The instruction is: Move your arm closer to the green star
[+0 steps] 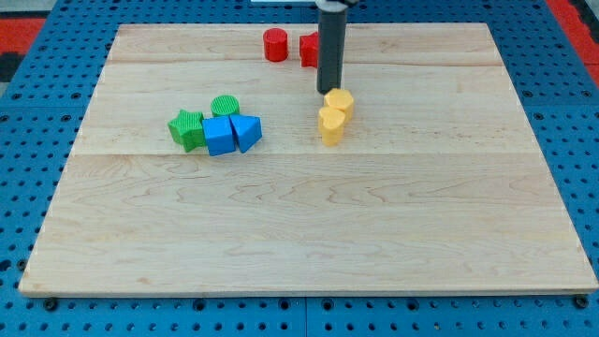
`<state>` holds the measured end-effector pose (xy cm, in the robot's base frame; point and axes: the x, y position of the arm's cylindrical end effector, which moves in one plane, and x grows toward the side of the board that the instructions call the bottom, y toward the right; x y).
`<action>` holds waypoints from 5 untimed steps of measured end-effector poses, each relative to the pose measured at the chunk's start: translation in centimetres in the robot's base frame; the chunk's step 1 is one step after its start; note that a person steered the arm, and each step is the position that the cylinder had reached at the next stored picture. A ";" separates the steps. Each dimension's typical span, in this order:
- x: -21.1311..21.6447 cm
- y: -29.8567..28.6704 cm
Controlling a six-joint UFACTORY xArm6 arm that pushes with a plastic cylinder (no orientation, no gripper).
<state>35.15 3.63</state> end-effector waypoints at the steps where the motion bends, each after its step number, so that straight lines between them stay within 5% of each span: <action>1: 3.4 0.0; 3: 1.8 -2.0; 5: 0.0 -11.2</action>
<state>35.20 -7.61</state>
